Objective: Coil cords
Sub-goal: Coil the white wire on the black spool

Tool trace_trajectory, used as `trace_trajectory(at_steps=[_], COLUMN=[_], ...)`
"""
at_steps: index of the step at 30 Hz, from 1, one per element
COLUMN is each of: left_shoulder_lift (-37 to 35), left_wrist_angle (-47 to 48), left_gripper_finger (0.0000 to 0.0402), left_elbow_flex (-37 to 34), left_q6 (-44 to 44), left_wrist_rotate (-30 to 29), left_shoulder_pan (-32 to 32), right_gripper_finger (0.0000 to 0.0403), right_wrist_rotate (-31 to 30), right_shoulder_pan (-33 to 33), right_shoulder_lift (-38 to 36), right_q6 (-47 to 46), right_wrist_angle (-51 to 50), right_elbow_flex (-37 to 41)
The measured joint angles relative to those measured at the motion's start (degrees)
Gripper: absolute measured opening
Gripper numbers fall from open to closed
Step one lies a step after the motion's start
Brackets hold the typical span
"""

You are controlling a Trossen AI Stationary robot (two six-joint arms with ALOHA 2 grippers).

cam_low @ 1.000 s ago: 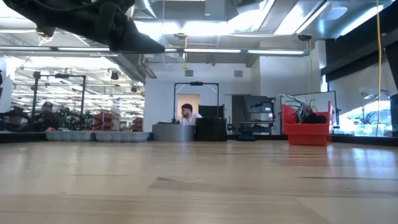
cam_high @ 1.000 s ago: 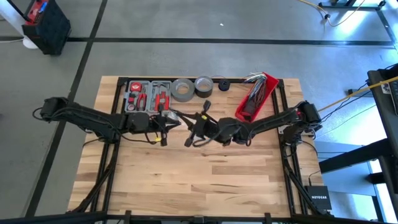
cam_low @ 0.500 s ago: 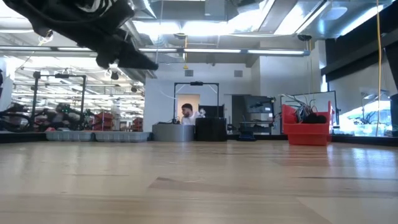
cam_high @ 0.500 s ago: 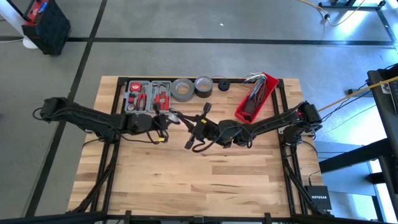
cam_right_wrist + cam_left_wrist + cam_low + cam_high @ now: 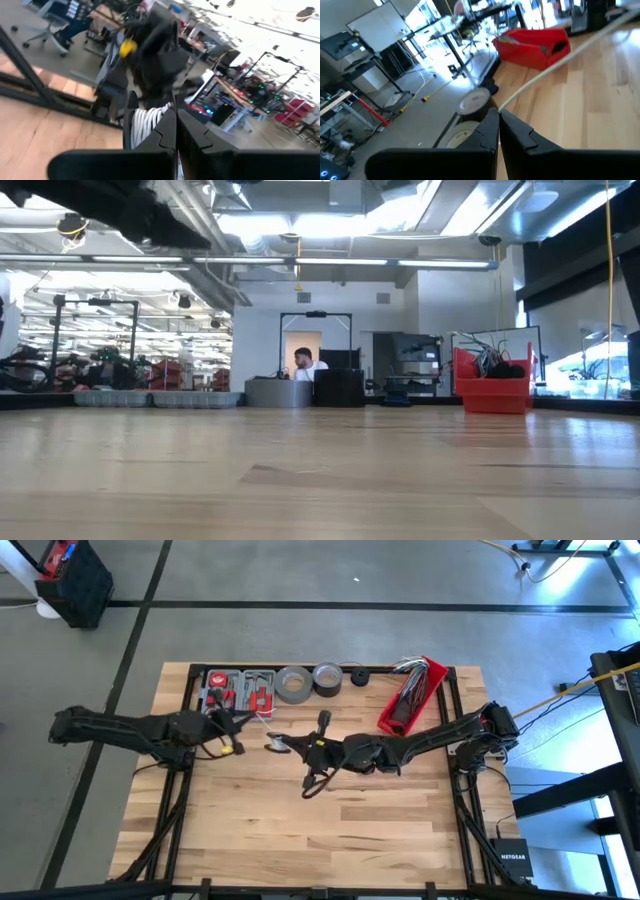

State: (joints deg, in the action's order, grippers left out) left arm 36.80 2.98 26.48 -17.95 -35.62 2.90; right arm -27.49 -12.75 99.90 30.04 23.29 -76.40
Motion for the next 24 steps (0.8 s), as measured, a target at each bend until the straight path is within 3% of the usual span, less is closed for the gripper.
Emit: trace_trajectory(at_steps=[8,17,24], left_shoulder_lift=[-5.44,-4.36,-0.87], left_wrist_angle=[1.43,-3.03,-6.63], left_gripper_finger=[0.0004,0.0004,0.0004], left_elbow_flex=[0.00,0.07,0.09], left_q6=[3.87,12.44,16.54], left_wrist_rotate=[1.32,10.89,16.15], left_shoulder_pan=[0.02,0.04,0.04], right_gripper_finger=[0.0005,0.0005,0.0005], right_wrist_rotate=[0.11,0.01,-4.44], right_shoulder_pan=[4.63,8.12,9.97], right_shoulder_lift=[0.35,4.56,5.86], right_q6=[-7.29,-9.89,-10.63], right_wrist_angle=[-9.02,-9.68,-9.26], right_elbow_flex=[0.10,0.22,0.22])
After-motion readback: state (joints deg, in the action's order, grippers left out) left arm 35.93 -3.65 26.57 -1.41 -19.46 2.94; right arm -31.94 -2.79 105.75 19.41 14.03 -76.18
